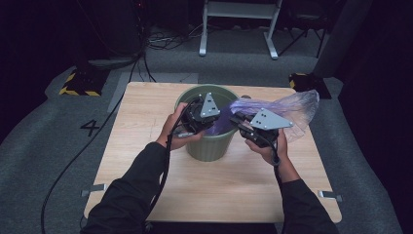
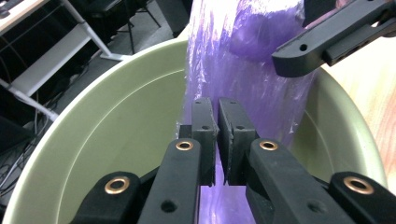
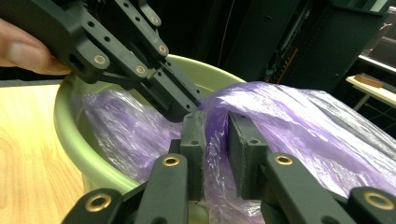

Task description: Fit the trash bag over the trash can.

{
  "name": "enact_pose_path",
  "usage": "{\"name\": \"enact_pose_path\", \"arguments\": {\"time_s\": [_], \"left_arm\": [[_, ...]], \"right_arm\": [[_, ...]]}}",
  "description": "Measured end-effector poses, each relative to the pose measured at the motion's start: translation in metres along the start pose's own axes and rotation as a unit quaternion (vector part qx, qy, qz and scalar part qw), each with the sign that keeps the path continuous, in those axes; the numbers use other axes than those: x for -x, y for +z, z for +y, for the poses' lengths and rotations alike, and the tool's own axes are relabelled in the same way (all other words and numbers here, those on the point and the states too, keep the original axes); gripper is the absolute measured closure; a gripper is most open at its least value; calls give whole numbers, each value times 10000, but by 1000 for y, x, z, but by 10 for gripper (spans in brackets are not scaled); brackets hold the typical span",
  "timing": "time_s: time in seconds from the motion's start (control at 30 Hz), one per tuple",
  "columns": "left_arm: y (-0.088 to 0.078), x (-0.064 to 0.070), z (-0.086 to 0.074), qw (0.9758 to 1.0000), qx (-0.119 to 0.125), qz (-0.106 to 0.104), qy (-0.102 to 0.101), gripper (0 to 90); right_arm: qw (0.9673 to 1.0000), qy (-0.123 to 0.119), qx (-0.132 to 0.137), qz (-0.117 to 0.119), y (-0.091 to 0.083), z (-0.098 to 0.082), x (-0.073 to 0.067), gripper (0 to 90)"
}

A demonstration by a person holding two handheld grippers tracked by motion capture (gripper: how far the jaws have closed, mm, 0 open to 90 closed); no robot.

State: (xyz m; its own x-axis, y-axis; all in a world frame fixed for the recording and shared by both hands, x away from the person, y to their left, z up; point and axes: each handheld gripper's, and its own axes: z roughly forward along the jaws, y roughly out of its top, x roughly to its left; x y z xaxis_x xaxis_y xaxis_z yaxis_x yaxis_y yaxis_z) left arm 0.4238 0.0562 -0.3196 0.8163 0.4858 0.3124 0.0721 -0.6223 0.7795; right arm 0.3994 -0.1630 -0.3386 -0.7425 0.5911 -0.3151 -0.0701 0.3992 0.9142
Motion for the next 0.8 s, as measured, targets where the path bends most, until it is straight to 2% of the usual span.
{"name": "enact_pose_path", "arguments": {"time_s": [0.03,0.1,0.13,0.2,0.27,0.33,0.43,0.53,0.63,0.73,0.8], "left_arm": [[0,0,1,10000,-8,-62,-10,795],[-1,3,3,10000,32,-40,-10,617],[-1,4,4,10000,54,-57,-22,561],[0,5,6,10000,-6,69,-23,411],[2,7,8,9998,-32,189,-51,345],[1,8,8,9998,0,169,-85,289],[0,9,10,9999,-10,120,-44,310],[1,11,11,9999,-40,96,61,440],[-2,12,10,9997,104,-157,164,622],[-3,13,11,9994,128,-124,306,801],[-4,12,11,9993,108,-113,341,870]], "right_arm": [[10000,4,-7,7,0,0,0,786],[10000,-17,-15,19,0,0,0,834],[10000,-22,-11,25,0,0,0,852],[10000,-20,-3,7,-1,0,0,879],[10000,17,2,16,-2,0,0,884],[10000,40,30,64,-3,0,1,887],[9999,16,37,129,-4,1,0,888],[9996,19,114,254,-6,4,-3,888],[9995,-57,134,281,-7,8,-6,884],[9995,-77,163,264,-8,11,-7,862],[9994,-8,191,280,-8,11,-7,823]]}}
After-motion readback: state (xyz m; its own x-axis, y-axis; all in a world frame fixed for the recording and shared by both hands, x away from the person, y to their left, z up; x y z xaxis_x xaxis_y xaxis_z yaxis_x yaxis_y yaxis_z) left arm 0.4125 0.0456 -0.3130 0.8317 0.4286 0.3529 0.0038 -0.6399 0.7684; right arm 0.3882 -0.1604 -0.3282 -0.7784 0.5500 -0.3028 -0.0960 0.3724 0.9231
